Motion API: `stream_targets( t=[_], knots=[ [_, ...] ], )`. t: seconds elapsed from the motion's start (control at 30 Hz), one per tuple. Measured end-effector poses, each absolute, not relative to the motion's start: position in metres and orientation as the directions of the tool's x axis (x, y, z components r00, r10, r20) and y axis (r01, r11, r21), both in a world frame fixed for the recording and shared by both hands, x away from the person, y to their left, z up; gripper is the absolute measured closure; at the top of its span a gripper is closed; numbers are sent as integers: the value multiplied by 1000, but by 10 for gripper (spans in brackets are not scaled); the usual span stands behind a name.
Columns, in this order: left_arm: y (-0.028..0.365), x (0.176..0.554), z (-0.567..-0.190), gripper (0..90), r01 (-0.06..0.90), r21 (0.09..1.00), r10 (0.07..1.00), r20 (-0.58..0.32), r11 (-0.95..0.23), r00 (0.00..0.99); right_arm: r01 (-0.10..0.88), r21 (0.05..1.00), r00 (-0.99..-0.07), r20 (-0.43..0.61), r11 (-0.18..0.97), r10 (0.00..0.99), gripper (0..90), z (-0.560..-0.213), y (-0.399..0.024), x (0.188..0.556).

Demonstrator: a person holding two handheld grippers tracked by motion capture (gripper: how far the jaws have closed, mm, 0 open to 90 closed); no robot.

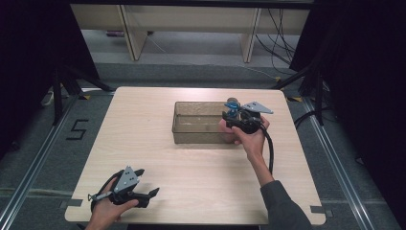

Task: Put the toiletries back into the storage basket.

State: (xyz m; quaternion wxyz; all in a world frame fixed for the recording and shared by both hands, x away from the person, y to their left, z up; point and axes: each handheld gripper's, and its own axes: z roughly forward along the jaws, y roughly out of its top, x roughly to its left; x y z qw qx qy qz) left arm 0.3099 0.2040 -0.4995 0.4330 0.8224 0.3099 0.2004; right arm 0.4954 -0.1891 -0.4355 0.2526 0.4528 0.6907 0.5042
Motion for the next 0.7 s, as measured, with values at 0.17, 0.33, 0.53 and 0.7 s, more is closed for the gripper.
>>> stream_targets(
  t=[0.17,0.33,0.53,0.7],
  knots=[
    [204,309,-500,148,336,844,690,56,-419,722,350,932,-461,84,94,883,298,-435,-186,495],
    [203,309,-500,148,333,848,688,49,-412,724,369,927,-449,114,68,886,292,-432,-188,493],
    [205,309,-498,148,328,839,681,67,-434,729,369,927,-443,116,63,889,285,-430,-193,491],
    [204,309,-499,148,329,846,687,58,-418,724,362,931,-436,119,53,892,285,-428,-199,489]
  ],
)
